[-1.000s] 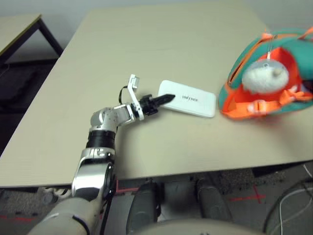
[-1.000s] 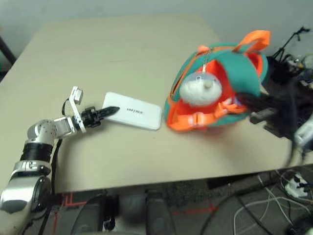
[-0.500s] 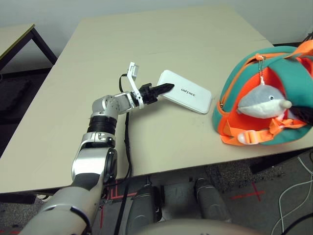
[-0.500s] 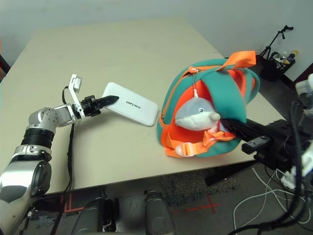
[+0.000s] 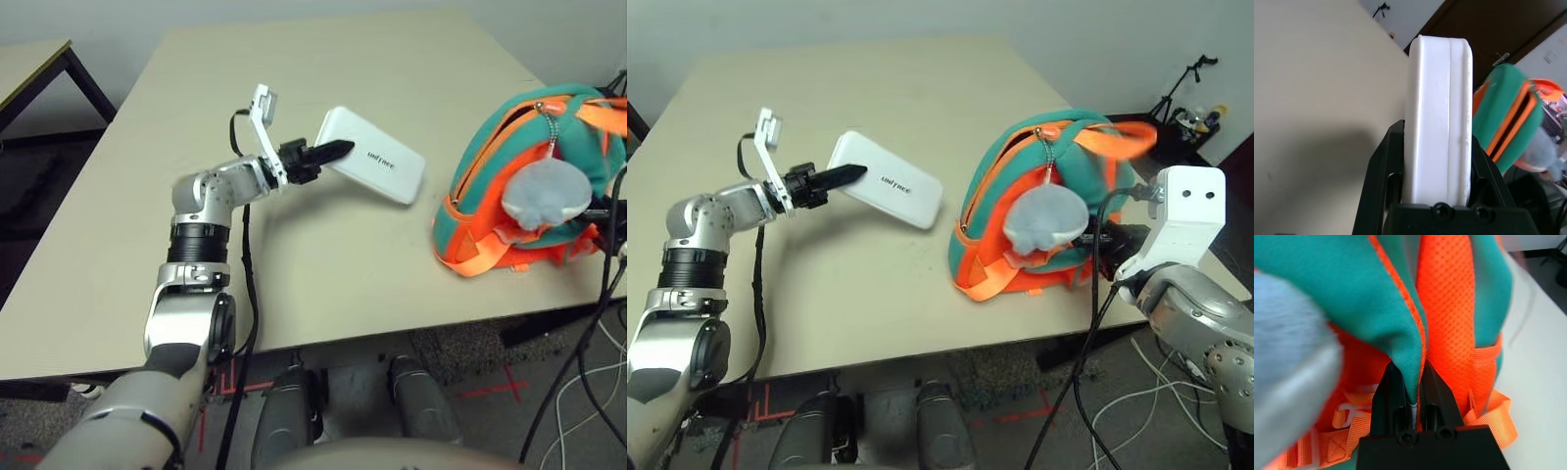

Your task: Put the pencil case into the backpack and zip it.

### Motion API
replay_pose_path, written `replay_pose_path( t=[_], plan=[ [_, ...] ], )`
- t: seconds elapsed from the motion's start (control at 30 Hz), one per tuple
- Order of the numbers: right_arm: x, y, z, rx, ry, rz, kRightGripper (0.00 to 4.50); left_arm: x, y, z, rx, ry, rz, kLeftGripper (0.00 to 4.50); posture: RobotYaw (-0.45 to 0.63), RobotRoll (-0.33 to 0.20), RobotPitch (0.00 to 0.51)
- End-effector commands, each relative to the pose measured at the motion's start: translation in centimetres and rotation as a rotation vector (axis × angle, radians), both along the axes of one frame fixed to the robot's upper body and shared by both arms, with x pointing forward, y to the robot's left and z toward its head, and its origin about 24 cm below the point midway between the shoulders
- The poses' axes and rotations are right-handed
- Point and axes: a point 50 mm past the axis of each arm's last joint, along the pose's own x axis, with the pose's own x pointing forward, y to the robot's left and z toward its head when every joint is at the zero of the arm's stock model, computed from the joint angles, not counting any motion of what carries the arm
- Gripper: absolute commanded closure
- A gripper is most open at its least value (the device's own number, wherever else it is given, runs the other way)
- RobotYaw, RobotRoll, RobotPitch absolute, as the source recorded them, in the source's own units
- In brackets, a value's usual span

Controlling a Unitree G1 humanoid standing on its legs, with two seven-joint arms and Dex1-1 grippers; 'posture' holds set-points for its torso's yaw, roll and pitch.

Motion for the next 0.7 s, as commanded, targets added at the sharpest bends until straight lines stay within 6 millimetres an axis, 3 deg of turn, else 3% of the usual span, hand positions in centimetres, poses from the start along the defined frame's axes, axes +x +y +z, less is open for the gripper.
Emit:
replay_pose_path(
  t=[0.03, 0.23, 0.37, 0.57, 0.7],
  plan=[
    [-0.6, -0.5, 0.5, -0.013, 0.031, 0.022, 4.42, -1.0, -0.2, 3.3, 0.006, -0.101, -0.076, 3.04, -0.18, 0.0, 0.125],
    [-2.3, -0.4, 4.3, -0.024, 0.011, 0.161, 4.42, -2.8, -1.2, 8.0, -0.014, -0.213, -0.188, 3.04, -0.18, 0.0, 0.135],
    [-4.0, -0.2, 6.7, -0.009, 0.011, 0.258, 4.42, -3.8, -2.1, 9.7, -0.048, -0.238, -0.26, 3.04, -0.2, 0.0, 0.137],
    [-4.6, 0.1, 7.2, -0.009, 0.016, 0.294, 4.42, -4.2, -3.0, 9.7, -0.052, -0.234, -0.3, 3.04, -0.22, 0.0, 0.139],
    [-4.9, 0.2, 7.1, -0.011, 0.011, 0.302, 4.42, -4.1, -3.5, 8.3, -0.03, -0.21, -0.302, 3.04, -0.22, 0.0, 0.138]
  ],
)
